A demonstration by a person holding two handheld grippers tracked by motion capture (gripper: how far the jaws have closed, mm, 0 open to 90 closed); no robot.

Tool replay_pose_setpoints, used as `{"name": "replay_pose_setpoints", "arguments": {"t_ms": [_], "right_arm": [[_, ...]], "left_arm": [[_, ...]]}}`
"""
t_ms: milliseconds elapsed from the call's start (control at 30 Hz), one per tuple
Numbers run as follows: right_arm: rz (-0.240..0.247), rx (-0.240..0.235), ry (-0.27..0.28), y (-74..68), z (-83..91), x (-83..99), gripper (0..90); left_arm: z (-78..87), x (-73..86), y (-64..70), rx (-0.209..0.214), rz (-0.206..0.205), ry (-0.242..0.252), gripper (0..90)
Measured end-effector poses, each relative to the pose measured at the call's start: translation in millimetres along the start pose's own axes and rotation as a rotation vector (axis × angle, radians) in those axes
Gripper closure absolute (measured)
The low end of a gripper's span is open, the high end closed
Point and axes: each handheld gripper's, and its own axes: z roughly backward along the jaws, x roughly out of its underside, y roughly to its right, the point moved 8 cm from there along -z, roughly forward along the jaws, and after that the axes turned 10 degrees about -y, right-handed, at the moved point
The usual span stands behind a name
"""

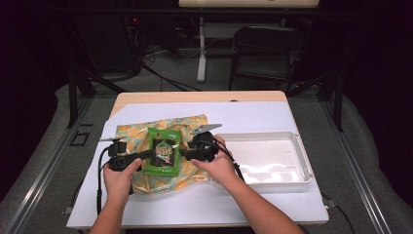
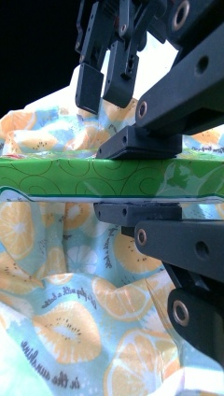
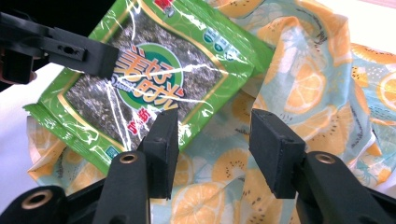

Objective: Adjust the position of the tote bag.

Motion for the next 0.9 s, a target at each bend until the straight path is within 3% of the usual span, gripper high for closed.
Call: {"name": "replay_pose_setpoints", "arguments": {"t_ms": [267,900], "right_arm": [[0.009,-0.005,0.003,-2.4,2.1,-0.4,51.8],[0.032,-0.022,0.057,-12.7,17.5,-7.1,51.3]], "left_arm": [[10.0,-1.5,3.9,-0.003,-0.007,0.031,72.7],[33.6,-8.3,27.1,0.015,-0.076,0.098,72.7]]}}
